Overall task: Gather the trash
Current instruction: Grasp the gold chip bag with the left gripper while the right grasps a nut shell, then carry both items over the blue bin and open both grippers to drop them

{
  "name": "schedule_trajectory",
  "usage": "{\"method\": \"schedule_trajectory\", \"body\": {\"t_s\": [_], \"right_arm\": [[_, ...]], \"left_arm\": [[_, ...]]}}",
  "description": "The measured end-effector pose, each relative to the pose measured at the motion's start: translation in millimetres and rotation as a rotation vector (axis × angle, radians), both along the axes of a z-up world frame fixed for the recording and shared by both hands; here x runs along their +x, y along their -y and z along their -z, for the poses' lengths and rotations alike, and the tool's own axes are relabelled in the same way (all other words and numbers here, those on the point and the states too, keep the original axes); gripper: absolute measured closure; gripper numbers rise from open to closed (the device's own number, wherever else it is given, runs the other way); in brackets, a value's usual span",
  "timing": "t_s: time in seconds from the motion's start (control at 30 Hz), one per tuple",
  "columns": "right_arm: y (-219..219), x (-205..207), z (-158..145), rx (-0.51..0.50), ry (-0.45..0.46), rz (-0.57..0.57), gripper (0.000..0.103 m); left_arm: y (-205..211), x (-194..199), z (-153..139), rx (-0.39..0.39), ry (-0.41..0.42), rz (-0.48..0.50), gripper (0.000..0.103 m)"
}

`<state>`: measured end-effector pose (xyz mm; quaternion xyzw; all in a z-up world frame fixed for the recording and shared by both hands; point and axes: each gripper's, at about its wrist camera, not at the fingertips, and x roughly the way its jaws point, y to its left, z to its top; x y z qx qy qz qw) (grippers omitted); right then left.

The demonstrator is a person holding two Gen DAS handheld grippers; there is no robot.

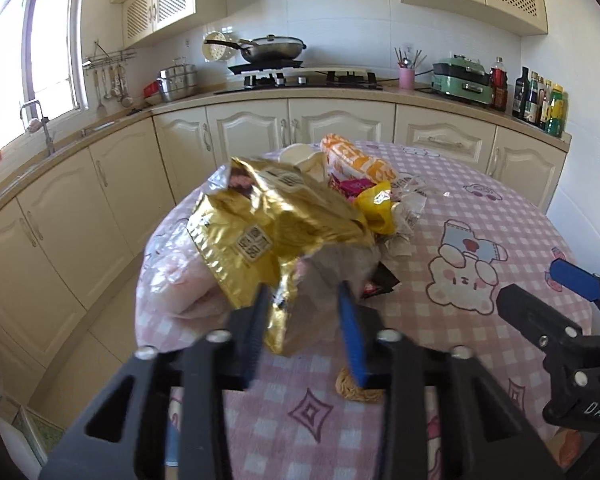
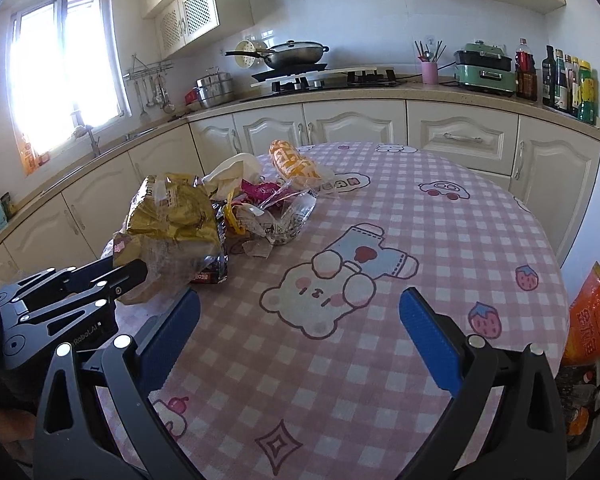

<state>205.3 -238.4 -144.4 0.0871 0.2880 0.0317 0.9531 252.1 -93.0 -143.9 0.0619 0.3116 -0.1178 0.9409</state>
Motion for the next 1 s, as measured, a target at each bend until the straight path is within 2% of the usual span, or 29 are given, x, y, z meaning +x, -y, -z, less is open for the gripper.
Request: {"method": "schedule_trajectory", "body": {"t_s": [0.03, 0.13, 0.3, 0.5, 0.53, 0.57, 0.63, 0.7, 0.77, 0.9, 1.0], "right_arm": [[-1, 2, 0, 0.005, -0.003, -0.008, 0.007], [-8, 4, 3, 0.008, -0.014, -0.038, 0.007], [-30, 7, 6, 0.0, -0.043, -0.111, 0.007], [-75, 10, 10, -0.052, -0.091, -0.24, 0.008], [-82, 12, 12, -0.064, -0.105, -0.253, 0.012], [-89, 14, 15, -0.08, -0.124, -0.268, 0.025], [-101, 19, 23, -0.115, -0.164, -0.275, 0.041], [-108, 20, 28, -0.172, -0.162, -0.256, 0.052], [-110, 20, 26, -0.166, -0.156, -0.258, 0.08], [-123, 15, 19, -0.151, -0.122, -0.287, 0.08], [-151, 13, 10, -0.132, -0.094, -0.361, 0.08]], "left_arm": [[-1, 1, 0, -0.01, 0.0, 0.018, 0.092], [-5, -2, -4, -0.039, 0.034, 0.035, 0.1], [-26, -23, -22, -0.137, 0.113, 0.046, 0.101], [-56, -59, -38, -0.169, 0.16, 0.0, 0.101], [-62, -62, -39, -0.173, 0.157, -0.01, 0.101], [-68, -66, -39, -0.172, 0.155, -0.022, 0.101], [-82, -75, -39, -0.176, 0.155, -0.046, 0.101], [-98, -81, -39, -0.186, 0.146, -0.069, 0.101], [-109, -84, -36, -0.191, 0.139, -0.091, 0.101], [-142, -87, -26, -0.222, 0.118, -0.149, 0.101], [-170, -86, -14, -0.231, 0.096, -0.205, 0.101]]}}
